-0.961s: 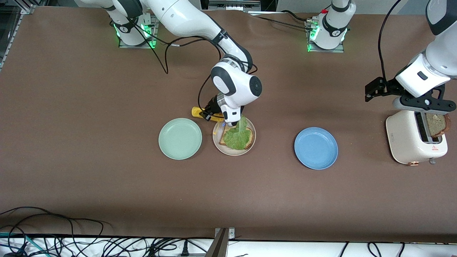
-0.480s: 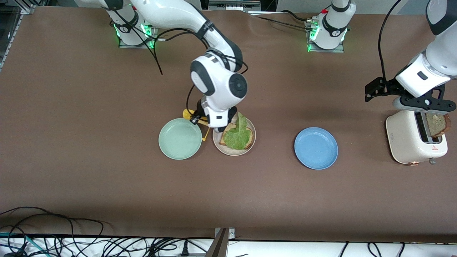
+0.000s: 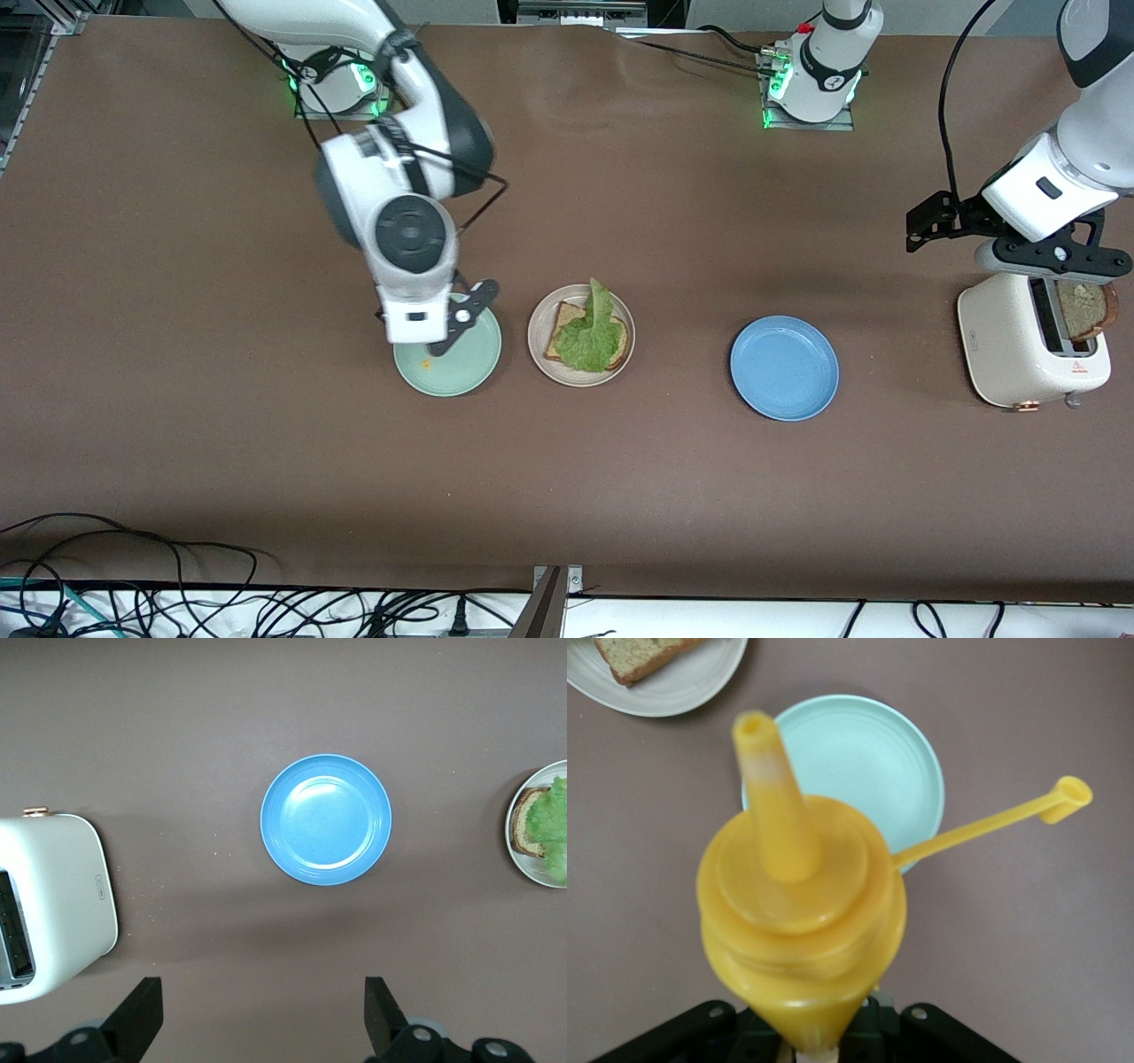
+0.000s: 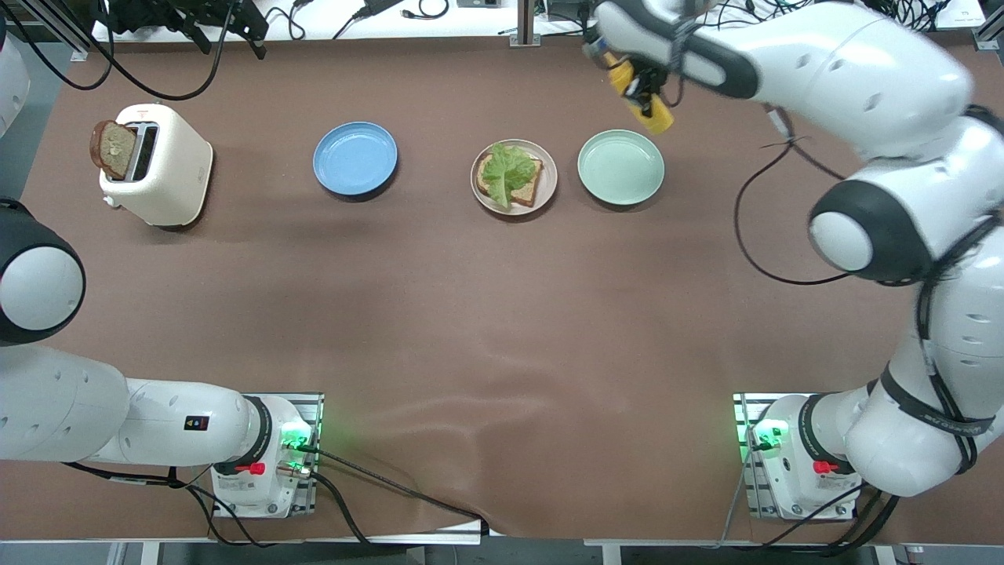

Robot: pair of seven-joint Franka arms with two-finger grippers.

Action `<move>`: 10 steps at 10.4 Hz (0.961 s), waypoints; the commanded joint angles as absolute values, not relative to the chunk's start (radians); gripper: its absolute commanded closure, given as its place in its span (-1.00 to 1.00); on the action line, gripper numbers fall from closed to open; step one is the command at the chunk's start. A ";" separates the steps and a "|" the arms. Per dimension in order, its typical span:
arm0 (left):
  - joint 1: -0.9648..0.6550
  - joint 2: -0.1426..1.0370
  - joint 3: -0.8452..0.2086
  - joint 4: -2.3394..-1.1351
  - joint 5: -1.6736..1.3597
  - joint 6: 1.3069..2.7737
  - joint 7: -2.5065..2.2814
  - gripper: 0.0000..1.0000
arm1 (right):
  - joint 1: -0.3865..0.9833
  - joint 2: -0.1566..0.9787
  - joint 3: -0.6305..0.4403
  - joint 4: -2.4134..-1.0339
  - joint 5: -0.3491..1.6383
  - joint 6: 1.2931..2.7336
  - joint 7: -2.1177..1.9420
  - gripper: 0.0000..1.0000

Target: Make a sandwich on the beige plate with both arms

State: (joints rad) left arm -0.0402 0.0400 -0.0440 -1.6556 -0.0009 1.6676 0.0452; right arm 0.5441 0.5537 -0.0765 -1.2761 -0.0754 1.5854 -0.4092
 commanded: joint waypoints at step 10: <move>-0.043 0.041 -0.044 -1.640 0.014 1.646 0.038 -1.00 | 0.195 0.285 -0.023 -1.914 0.279 2.262 -1.117 0.94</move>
State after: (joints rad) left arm -0.0398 0.0401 -0.0437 -1.6556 -0.0009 1.6650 0.0452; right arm 0.2368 0.3199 -0.0417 -1.8374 0.2093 2.1899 -1.0062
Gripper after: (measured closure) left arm 0.000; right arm 0.828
